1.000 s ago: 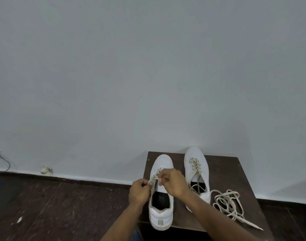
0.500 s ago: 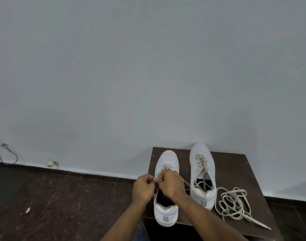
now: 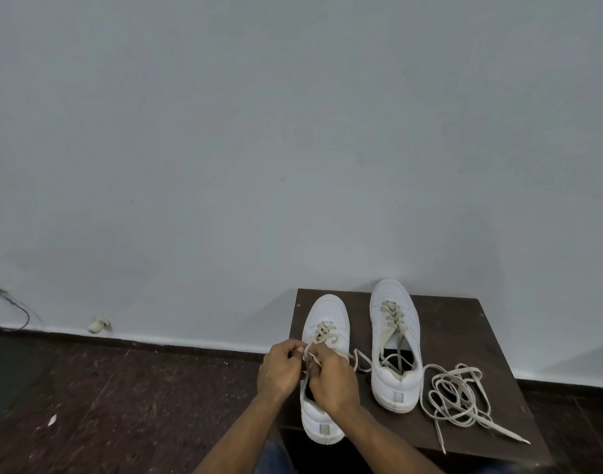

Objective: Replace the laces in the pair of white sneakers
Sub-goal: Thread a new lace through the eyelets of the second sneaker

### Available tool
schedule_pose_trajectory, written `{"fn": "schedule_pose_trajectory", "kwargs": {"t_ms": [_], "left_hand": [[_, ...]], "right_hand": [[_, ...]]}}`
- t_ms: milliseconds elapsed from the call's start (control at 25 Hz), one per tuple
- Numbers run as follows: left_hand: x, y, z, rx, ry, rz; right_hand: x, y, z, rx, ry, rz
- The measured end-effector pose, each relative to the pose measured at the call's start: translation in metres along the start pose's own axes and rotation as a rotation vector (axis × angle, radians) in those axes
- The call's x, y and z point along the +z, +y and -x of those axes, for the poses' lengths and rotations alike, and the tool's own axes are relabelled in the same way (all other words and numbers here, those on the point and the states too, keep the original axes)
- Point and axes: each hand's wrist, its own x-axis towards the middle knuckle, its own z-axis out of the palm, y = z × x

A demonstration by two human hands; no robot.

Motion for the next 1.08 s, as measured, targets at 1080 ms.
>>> {"fn": "schedule_pose_trajectory", "kwargs": {"t_ms": [1080], "left_hand": [[-0.055, 0.058, -0.014, -0.223, 0.217, 1.276]], "right_hand": [[0.011, 0.049, 0.043, -0.561, 0.040, 0.458]]}}
